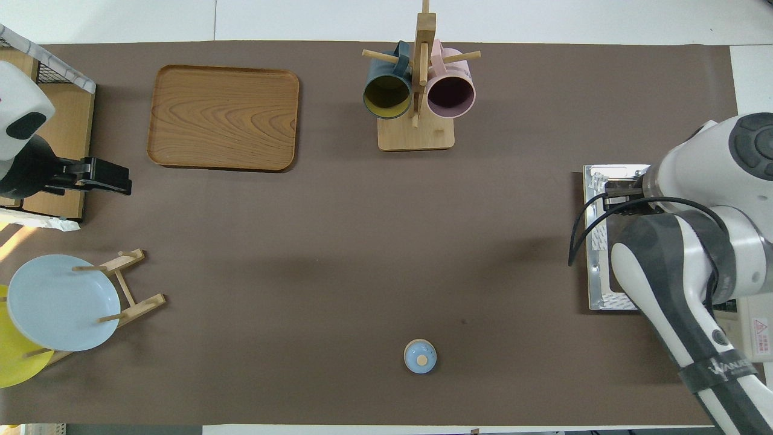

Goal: Put corn in oven
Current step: 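Release the plate inside the oven and withdraw the right gripper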

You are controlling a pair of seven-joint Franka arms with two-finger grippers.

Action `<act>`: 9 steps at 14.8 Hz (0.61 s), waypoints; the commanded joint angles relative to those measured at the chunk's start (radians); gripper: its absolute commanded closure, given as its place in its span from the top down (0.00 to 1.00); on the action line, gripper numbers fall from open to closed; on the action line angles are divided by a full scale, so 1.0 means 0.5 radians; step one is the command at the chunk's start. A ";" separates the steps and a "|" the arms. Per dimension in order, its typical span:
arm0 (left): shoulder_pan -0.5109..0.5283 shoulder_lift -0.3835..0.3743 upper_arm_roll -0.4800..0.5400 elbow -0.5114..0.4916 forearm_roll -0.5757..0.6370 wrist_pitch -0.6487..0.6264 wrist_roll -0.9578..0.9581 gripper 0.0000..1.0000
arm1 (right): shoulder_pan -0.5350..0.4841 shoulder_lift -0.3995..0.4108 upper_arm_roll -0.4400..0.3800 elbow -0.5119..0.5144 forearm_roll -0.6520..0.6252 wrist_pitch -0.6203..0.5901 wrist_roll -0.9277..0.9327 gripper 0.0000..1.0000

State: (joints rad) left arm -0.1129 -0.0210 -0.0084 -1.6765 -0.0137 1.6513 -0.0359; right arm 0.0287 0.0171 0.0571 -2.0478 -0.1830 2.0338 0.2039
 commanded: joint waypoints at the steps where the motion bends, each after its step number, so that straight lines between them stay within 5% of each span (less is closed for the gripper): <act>1: -0.014 -0.013 0.014 0.015 0.012 -0.038 0.010 1.00 | 0.065 0.122 0.008 -0.113 0.026 0.269 0.205 0.00; 5: -0.014 -0.013 0.014 0.015 0.012 -0.038 0.010 1.00 | 0.084 0.205 0.008 -0.300 0.026 0.561 0.334 0.00; 9: -0.014 -0.013 0.014 0.015 0.012 -0.038 0.010 1.00 | 0.056 0.273 0.002 -0.316 0.022 0.587 0.344 0.00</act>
State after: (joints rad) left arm -0.1129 -0.0210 -0.0083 -1.6765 -0.0137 1.6513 -0.0359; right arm 0.0722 0.1586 0.0566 -2.1941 -0.1802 2.3135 0.3657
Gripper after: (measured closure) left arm 0.000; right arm 0.991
